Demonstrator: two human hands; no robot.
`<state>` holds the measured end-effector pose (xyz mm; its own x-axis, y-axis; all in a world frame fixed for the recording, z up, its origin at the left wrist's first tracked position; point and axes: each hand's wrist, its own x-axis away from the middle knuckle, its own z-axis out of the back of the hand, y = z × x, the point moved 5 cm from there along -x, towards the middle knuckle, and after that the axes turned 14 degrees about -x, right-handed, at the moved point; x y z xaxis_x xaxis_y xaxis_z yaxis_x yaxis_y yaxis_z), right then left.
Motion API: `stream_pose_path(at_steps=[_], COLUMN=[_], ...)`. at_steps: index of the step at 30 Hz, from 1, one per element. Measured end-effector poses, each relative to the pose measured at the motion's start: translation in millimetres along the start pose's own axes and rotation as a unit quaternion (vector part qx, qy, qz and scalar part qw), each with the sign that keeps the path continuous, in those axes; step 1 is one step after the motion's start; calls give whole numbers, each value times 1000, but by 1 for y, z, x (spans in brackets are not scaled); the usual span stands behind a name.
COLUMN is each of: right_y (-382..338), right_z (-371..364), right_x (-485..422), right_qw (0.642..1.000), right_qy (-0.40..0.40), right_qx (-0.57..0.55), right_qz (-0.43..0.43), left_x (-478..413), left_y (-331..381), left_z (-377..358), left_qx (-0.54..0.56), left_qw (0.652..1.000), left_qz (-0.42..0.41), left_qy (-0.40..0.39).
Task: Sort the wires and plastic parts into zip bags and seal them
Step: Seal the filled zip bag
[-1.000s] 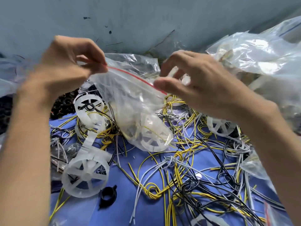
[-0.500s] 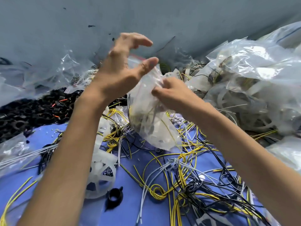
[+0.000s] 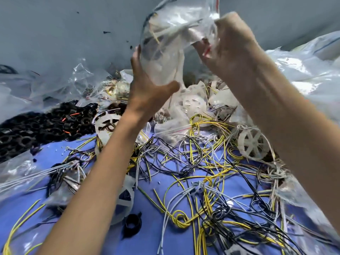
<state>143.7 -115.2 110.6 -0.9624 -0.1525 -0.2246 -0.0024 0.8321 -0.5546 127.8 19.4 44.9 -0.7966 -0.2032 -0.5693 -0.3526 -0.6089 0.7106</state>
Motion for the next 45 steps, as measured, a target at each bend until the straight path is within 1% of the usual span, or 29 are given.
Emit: stream_pose_path(at_steps=[2,3,4,5,6,7,8,9,10,11,13,15,17,20,23,25,27,29,31,32,33,34,35,37,38,40,41,43,45], right_y=[-10,-17,-25,-35,-44,-53,-60,-66,-68,-68,-67,-75,-84,-104,-109,-99,-86,-73,-61,-55,-48,-39,-28,-6,2,8,9,11,12], right_z=[-2,0,3,7,9,12,14,17,18,18,20,24,27,35,55,82,110,123,116,110,103,101,102,114,123,143,152,163,169], right_x=[5,7,6,6,4,3,3,3,5,6,7,1,-6,-20,-34,-40,-38,-35,-36,-36,-38,-40,-42,-46,-48,-49,-49,-46,-43], right_qw=[999,990,959,901,832,787,779,789,798,785,725,664,633,589,524,466,422,364,294,282,290,309,322,318,318,353,369,375,398], right_qy=[0,7,31,62,89,108,117,108,83,48,-4,1,-9,-16,-20,-21,-10,26,56,52,35,7,-25,-76,-81,-65,-58,-56,-65], right_qx=[46,139,272,416,526,581,590,582,580,606,678,724,740,767,816,865,899,925,946,947,943,937,935,942,944,933,927,925,915], right_qz=[8,32,67,108,151,178,179,163,141,122,121,187,227,255,245,183,118,105,125,142,160,166,149,77,36,-13,-16,1,9], left_x=[-3,-4,-4,-4,-3,-1,1,3,4,6,8,11,11,8,6,12,23,36,40,40,38,36,35,38,42,47,48,50,51], left_y=[-3,-4,-3,-1,2,6,11,15,20,23,25,24,23,19,4,-13,-29,-41,-46,-45,-43,-40,-38,-38,-42,-50,-54,-56,-55], left_z=[8,11,13,16,17,19,20,20,19,17,9,-3,-15,-34,-66,-90,-109,-122,-125,-125,-124,-125,-127,-137,-141,-147,-147,-146,-145], left_qx=[13,-2,-32,-79,-132,-177,-210,-232,-247,-262,-293,-301,-281,-243,-276,-360,-422,-419,-399,-397,-393,-385,-375,-361,-359,-352,-349,-351,-360], left_qw=[999,998,997,993,986,976,967,960,954,948,936,933,940,953,954,924,879,847,837,841,852,866,875,877,873,873,876,876,870], left_qz=[13,10,3,-7,-20,-37,-56,-74,-91,-107,-131,-146,-150,-148,-121,-87,-76,-75,-67,-69,-75,-86,-101,-120,-116,-102,-100,-109,-115], left_qy=[49,65,77,90,104,120,133,142,145,145,144,133,121,103,8,-93,-211,-318,-369,-362,-337,-308,-288,-293,-308,-322,-318,-311,-318])
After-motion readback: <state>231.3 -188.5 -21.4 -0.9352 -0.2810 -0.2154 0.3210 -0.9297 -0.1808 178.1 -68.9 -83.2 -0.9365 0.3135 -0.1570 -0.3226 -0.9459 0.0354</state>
